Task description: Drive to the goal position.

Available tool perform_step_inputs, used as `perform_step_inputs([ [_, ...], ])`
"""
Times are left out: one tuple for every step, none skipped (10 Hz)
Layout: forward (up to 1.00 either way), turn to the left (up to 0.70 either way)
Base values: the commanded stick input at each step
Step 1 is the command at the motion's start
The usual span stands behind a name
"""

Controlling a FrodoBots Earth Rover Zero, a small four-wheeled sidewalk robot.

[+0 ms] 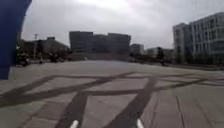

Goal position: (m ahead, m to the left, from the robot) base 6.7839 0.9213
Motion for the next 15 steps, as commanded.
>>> perform_step_inputs([
  [1.00, 0.06],
  [1.00, 0.06],
  [1.00, 0.06],
  [1.00, 0.06],
  [1.00, 0.06],
  [1.00, 0.06],
  [1.00, 0.06],
  [1.00, 0.06],
  [1.00, 0.06],
  [1.00, 0.06],
  [1.00, 0.06],
  [1.00, 0.06],
  [1.00, 0.06],
  [1.00, 0.06],
  [1.00, 0.06],
])
